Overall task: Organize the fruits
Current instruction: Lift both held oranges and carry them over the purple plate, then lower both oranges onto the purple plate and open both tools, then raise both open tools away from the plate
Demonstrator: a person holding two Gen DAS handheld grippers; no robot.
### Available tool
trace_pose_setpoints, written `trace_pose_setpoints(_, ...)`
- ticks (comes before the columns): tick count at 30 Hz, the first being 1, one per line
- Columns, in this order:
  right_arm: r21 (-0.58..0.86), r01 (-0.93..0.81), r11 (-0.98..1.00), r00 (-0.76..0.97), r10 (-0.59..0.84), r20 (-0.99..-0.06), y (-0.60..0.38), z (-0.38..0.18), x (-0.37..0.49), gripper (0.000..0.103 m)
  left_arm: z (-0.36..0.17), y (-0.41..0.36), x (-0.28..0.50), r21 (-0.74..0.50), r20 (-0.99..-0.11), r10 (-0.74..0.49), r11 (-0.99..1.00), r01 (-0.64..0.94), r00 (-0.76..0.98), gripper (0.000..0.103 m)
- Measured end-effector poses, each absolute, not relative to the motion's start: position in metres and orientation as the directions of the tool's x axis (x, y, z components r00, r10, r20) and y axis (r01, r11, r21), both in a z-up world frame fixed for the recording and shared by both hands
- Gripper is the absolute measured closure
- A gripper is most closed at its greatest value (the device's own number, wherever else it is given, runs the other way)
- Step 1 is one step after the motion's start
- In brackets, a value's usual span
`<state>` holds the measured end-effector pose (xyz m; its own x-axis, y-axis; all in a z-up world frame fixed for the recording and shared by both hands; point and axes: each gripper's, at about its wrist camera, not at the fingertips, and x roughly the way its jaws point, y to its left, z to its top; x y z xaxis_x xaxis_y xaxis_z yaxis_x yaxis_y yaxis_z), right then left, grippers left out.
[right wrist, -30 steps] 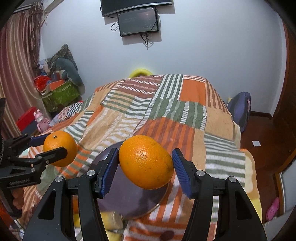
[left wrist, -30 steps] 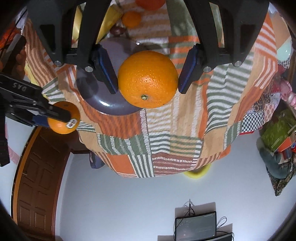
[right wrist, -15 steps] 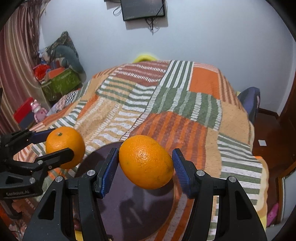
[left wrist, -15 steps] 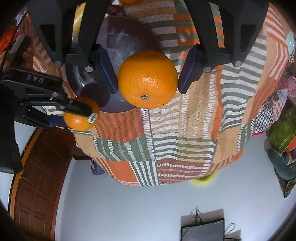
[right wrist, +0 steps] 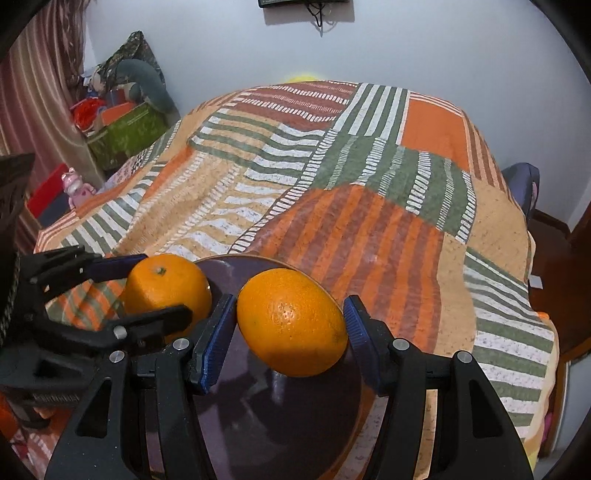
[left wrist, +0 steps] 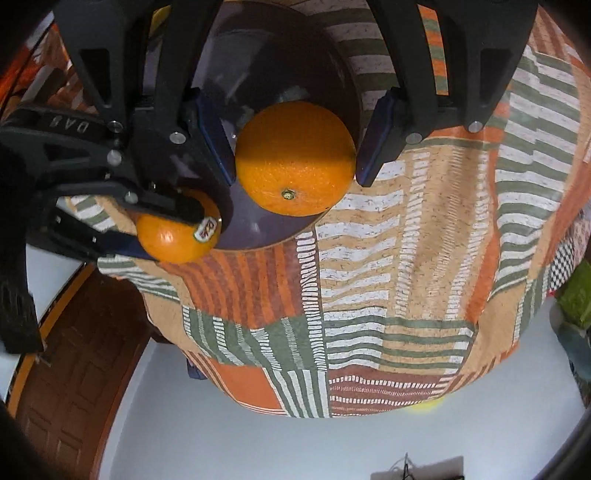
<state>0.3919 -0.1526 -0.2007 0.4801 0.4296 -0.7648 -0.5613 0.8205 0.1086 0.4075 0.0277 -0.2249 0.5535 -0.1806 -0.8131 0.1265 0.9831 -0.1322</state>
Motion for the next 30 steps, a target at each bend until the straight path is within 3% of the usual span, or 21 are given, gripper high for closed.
trace_pose_setpoints(18, 0.072, -0.546, 0.835, 0.452, 0.365, -0.814, -0.152, -0.201, 0.377, 0.039, -0.209, 0.023, 0.386, -0.063, -0.834, -0.129, 0.988, 0.14, 0.536, 0.031)
trace_pose_setpoints(30, 0.055, -0.514, 0.856, 0.562, 0.385, -0.732, -0.173, -0.144, 0.323, 0.038, -0.153, 0.039, 0.318, -0.03, -0.775, -0.099, 0.992, 0.121, 0.624, 0.03)
